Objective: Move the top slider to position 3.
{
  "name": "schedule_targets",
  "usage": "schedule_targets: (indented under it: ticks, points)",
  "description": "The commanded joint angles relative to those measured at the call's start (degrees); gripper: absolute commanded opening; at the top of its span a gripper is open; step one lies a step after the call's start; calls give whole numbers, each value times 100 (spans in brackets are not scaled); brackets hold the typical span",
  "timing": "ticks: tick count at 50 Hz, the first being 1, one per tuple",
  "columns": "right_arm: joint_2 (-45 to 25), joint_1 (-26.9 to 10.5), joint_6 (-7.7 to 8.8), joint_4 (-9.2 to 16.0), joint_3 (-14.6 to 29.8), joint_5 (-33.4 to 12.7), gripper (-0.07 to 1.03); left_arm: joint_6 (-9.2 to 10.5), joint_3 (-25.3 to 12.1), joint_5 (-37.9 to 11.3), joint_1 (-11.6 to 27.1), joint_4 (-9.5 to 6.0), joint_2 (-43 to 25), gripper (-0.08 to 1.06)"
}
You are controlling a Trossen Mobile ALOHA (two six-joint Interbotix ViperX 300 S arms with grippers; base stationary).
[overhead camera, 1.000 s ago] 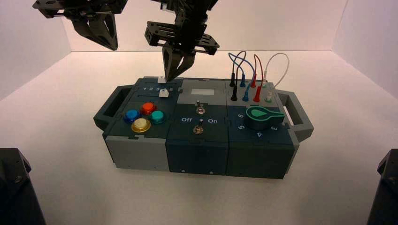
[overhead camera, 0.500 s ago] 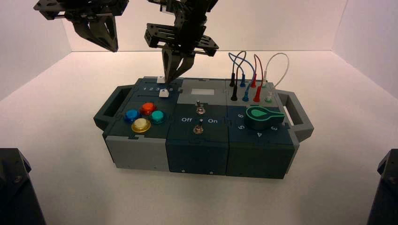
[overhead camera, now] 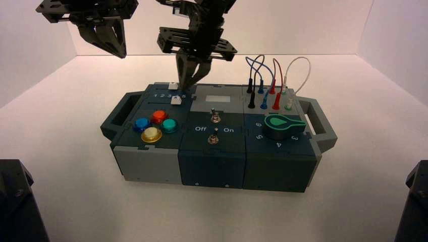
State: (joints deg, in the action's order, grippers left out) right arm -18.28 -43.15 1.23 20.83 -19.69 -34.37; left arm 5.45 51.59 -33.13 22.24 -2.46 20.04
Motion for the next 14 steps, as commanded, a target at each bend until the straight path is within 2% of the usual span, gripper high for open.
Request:
schedule_targets:
  ticks: [1, 4, 14]
  points:
    - [606, -26, 9, -229, -53, 9, -2, -9, -62, 0, -26, 62, 211, -3]
    - [791, -26, 9, -378, -149, 18, -3, -9, -62, 9, -62, 62, 272, -3]
    - [879, -26, 35, -483, -290, -9, -2, -9, -53, 26, -79, 62, 272, -3]
